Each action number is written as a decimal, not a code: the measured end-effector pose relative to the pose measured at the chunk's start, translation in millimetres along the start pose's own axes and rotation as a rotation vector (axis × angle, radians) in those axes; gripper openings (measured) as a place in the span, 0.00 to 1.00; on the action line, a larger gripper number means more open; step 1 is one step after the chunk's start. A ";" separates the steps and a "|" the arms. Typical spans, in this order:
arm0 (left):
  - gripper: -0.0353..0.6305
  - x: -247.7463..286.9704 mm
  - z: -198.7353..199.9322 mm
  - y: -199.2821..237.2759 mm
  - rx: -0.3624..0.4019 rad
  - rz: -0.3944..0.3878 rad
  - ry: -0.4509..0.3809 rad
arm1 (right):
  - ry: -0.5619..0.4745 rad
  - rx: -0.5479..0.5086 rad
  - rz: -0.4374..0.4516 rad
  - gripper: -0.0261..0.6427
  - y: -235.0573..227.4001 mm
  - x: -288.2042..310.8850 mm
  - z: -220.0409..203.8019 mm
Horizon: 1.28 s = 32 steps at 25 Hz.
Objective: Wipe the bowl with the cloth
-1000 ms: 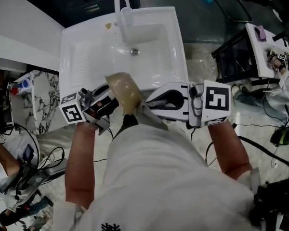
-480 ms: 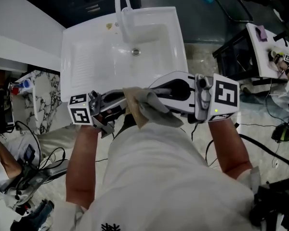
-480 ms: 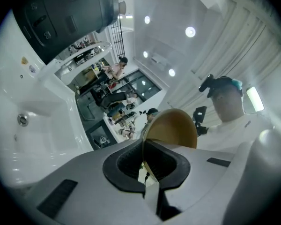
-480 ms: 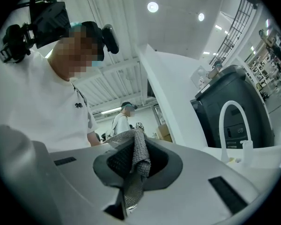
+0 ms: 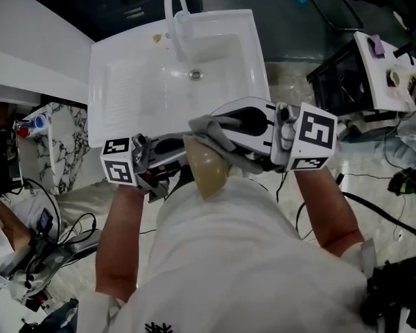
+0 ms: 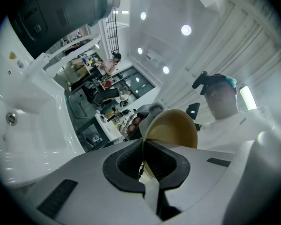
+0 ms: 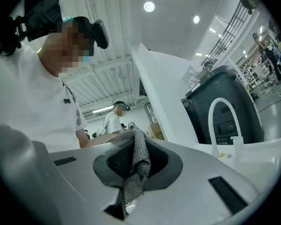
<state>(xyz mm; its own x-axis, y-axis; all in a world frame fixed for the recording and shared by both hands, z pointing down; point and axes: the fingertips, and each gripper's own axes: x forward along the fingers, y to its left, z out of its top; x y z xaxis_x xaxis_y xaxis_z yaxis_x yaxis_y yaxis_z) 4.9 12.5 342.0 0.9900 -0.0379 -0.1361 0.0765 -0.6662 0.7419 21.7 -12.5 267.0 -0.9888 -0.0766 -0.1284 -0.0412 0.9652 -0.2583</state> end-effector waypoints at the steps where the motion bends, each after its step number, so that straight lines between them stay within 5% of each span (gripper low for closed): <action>1: 0.08 0.5 0.4 -1.4 0.001 -0.004 -0.001 | 0.009 0.004 -0.006 0.09 -1.8 0.0 -2.6; 13: 0.08 -16.9 29.6 2.1 -0.001 0.002 -0.145 | 0.143 0.040 -0.044 0.09 -12.4 -0.1 -47.2; 18: 0.08 -34.1 47.8 14.9 -0.023 0.058 -0.241 | 0.188 0.053 0.038 0.09 3.5 4.6 -56.3; 32: 0.08 -47.0 45.9 35.7 -0.058 0.101 -0.244 | 0.065 0.079 0.232 0.09 36.2 2.9 -24.7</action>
<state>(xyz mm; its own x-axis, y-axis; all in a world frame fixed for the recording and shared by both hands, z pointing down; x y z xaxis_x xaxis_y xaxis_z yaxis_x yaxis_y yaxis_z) -44.3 -43.7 344.7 0.9354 -0.2857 -0.2084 -0.0080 -0.6063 0.7952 13.9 28.5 280.9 -0.9778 0.1631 -0.1319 0.1964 0.9325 -0.3031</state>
